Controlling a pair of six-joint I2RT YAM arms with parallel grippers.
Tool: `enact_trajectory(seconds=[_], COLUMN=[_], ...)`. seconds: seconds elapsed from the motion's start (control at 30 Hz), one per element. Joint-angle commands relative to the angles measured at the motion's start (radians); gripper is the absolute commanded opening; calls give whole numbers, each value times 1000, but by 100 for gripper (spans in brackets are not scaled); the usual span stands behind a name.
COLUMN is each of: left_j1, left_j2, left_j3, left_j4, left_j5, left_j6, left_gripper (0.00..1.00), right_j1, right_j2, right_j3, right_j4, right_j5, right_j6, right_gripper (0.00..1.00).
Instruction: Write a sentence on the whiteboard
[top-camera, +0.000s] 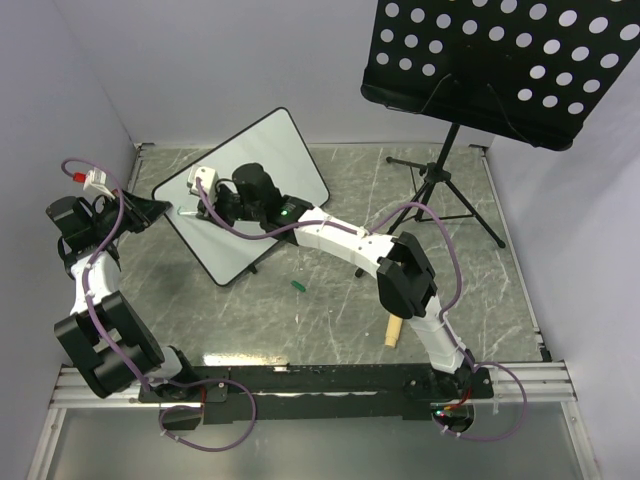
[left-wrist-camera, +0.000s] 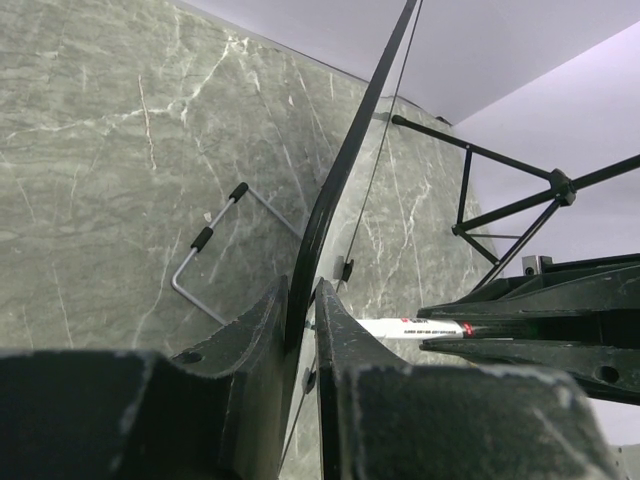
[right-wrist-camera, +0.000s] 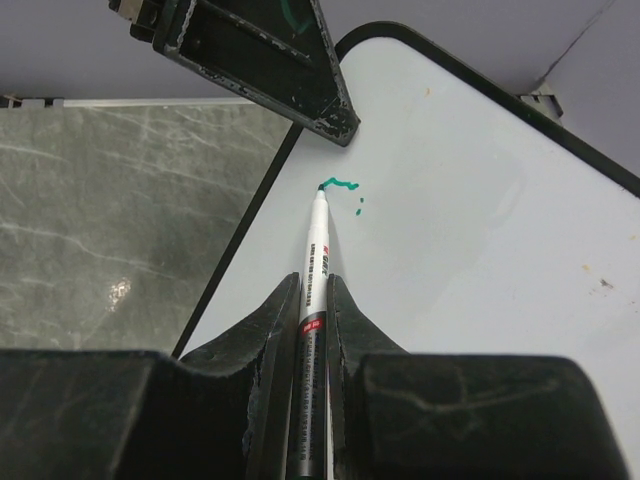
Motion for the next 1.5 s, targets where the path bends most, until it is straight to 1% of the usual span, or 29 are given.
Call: enact_trajectory(seconds=[0.0,0.83,1.47], left_j1=[-8,-8,-10], left_j2=[5,11,15], left_j3=[28,26,31], left_j4=[-14,-20,-19], left_j5=[27,26,27], left_j6=[11,18,14], left_gripper=[18,18,18], right_j1=[-2,-45,-43], right_j2=[-26,-87,-118], right_j3=[-29,-113,-187], right_j4=[-2,55,58], right_j5=[17,57,29], right_j6=[-16,12,16], right_gripper=[0,0,0])
